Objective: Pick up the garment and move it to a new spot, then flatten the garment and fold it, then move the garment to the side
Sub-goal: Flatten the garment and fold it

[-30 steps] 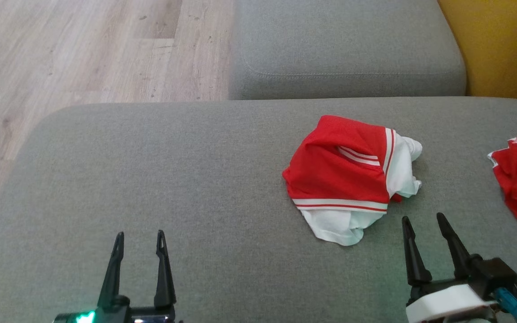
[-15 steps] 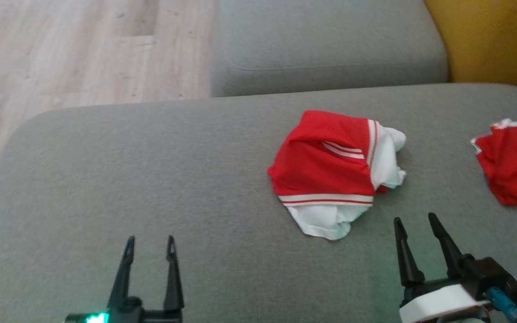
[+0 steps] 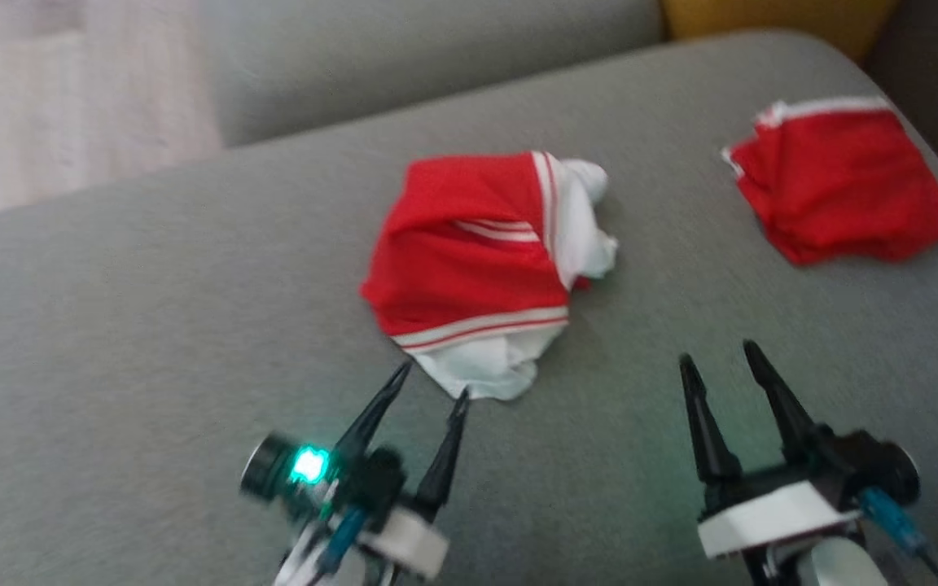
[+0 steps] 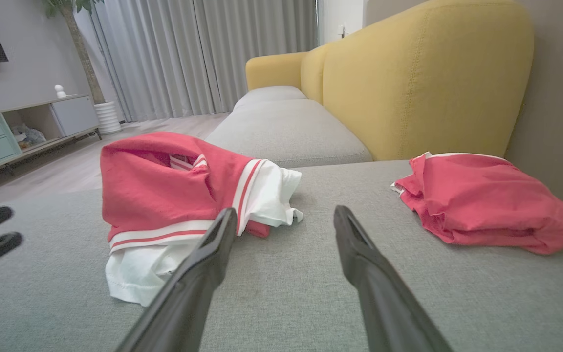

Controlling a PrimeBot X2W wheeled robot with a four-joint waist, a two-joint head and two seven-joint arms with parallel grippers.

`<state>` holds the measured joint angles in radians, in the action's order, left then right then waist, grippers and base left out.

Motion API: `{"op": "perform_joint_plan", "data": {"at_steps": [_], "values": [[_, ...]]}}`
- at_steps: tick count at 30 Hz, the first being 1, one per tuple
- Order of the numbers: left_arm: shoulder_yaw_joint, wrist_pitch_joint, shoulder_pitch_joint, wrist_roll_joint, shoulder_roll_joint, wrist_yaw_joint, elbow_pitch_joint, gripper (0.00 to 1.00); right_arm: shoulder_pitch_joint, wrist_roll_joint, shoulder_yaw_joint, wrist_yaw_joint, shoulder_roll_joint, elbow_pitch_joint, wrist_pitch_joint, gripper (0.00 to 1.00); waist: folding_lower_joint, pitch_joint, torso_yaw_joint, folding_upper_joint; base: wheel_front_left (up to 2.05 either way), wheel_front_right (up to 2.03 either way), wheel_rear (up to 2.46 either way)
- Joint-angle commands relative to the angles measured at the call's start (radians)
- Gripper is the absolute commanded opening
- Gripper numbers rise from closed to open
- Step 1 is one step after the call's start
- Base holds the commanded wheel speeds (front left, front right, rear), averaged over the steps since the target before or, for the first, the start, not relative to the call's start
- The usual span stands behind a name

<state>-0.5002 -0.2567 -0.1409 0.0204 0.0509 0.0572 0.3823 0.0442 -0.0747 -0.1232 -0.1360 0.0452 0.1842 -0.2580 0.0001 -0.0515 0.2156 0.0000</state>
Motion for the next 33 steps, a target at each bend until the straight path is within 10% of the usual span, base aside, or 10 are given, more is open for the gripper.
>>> {"op": "perform_joint_plan", "data": {"at_steps": [1,18,19,20,33], "values": [[-0.024,-0.005,-0.134,-0.018,-0.001,-0.009,0.044,1.0,-0.072,-0.012,-0.035,0.005,0.005,-0.045,-0.004,1.0,-0.0001,-0.104,0.102,0.0,0.0,0.0,0.0],[-0.238,0.089,-0.482,0.104,-0.001,0.022,0.541,1.0,-0.144,-0.067,-0.106,0.005,0.005,-0.051,-0.004,1.0,-0.0001,-0.221,0.265,0.0,0.0,0.0,0.0],[-0.241,0.086,-0.49,0.115,-0.001,0.022,0.56,0.75,-0.145,-0.069,-0.107,0.005,0.005,-0.051,-0.004,1.0,-0.0001,-0.222,0.271,0.0,0.0,0.0,0.0],[-0.244,0.083,-0.495,0.126,-0.001,0.018,0.577,0.0,-0.146,-0.071,-0.109,0.005,0.005,-0.051,-0.004,1.0,-0.0001,-0.221,0.275,0.0,0.0,0.0,0.0],[-0.321,-0.004,-0.79,0.276,-0.001,-0.097,0.335,0.0,-0.124,-0.092,-0.131,0.005,0.005,-0.048,-0.004,1.0,-0.0001,-0.132,0.277,0.0,0.0,0.0,0.0]]}}
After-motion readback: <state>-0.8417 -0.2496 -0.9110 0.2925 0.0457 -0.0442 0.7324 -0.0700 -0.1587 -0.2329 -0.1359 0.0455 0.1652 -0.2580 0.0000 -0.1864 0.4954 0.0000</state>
